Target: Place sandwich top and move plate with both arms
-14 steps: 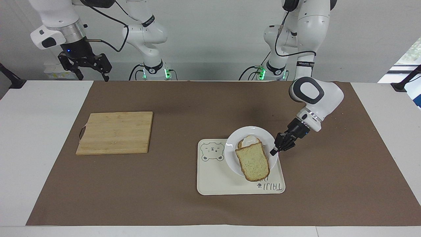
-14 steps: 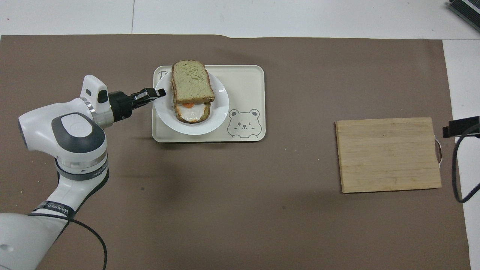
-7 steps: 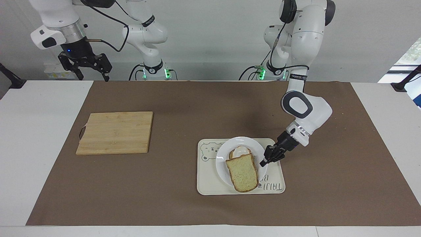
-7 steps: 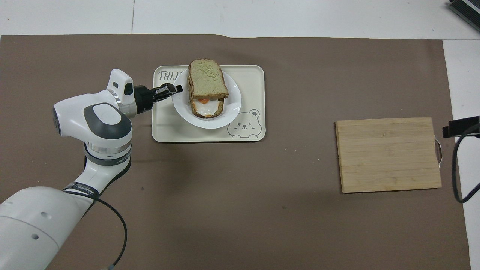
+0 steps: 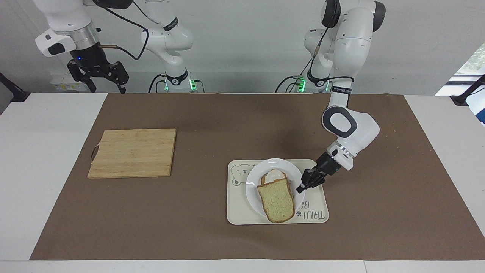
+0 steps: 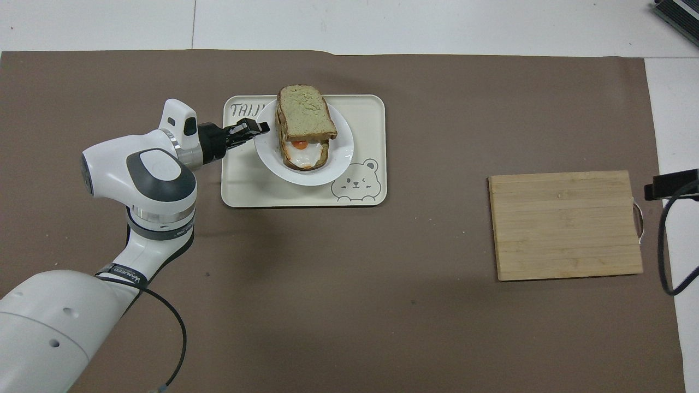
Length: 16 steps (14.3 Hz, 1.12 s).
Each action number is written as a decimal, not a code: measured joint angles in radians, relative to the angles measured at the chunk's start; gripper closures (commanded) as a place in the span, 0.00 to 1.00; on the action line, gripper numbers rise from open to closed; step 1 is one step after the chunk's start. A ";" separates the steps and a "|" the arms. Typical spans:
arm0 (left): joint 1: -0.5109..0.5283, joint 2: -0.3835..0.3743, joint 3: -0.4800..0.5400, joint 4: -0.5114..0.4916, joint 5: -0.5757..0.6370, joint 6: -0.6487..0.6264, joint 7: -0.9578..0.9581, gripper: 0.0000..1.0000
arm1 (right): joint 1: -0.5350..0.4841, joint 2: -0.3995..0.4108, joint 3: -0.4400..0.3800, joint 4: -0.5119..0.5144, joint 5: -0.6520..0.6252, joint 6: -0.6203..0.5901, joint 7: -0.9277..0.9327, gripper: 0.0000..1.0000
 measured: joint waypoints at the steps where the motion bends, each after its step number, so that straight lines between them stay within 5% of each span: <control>1: 0.000 -0.004 0.001 0.000 0.000 0.000 -0.005 0.42 | 0.000 0.000 0.000 0.000 0.000 0.000 0.000 0.00; 9: 0.011 -0.082 0.018 -0.019 0.000 0.000 -0.018 0.00 | 0.000 0.000 0.000 0.000 0.000 0.000 0.000 0.00; 16: 0.012 -0.131 0.081 -0.040 0.133 -0.001 -0.019 0.00 | 0.000 0.000 0.000 0.000 0.000 0.000 0.000 0.00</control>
